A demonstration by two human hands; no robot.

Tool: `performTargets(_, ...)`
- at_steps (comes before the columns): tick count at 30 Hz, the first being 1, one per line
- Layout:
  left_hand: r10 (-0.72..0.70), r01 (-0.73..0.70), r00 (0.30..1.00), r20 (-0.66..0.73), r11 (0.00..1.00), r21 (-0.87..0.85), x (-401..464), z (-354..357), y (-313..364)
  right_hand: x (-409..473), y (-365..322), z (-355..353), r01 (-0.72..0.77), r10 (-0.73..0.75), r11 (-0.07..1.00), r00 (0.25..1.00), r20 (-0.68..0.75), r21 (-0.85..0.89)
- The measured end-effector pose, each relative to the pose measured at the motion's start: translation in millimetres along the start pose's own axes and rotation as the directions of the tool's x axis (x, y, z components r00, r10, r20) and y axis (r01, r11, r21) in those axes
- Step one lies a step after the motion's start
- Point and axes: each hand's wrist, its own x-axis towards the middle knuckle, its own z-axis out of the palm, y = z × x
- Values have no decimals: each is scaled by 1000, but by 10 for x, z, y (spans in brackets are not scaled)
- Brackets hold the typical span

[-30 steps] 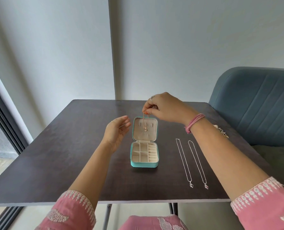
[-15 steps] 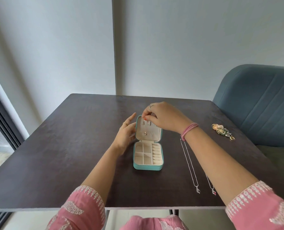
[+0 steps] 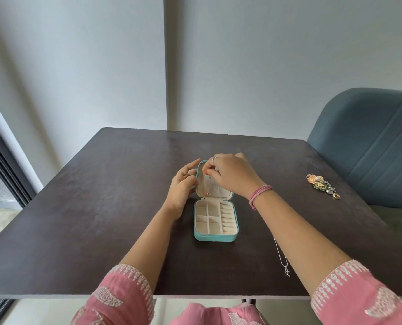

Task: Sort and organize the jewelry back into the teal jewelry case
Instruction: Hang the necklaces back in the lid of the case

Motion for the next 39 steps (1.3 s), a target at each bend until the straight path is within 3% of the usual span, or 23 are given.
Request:
performTargets(8, 38, -38, 999, -32, 999, -10, 10, -6, -7, 75, 9, 209, -17, -2, 991, 991, -134, -135)
performTargets(13, 38, -40, 998, -41, 998, -45, -2, 11, 23, 39, -30, 307, -15, -55, 954, 973, -224, -299)
performTargets(20, 45, -47, 998, -39, 998, -34, -2, 7, 32, -11, 2, 414, 28, -176, 923, 916, -359, -383)
performTargets(32, 55, -57, 997, -56, 998, -34, 17, 22, 31, 87, 117, 390, -18, -132, 951, 879, -458, -307)
performTargets(39, 52, -54, 997, -60, 998, -27, 25, 7, 4, 164, 114, 270, -4, -13, 999, 904, -426, -41)
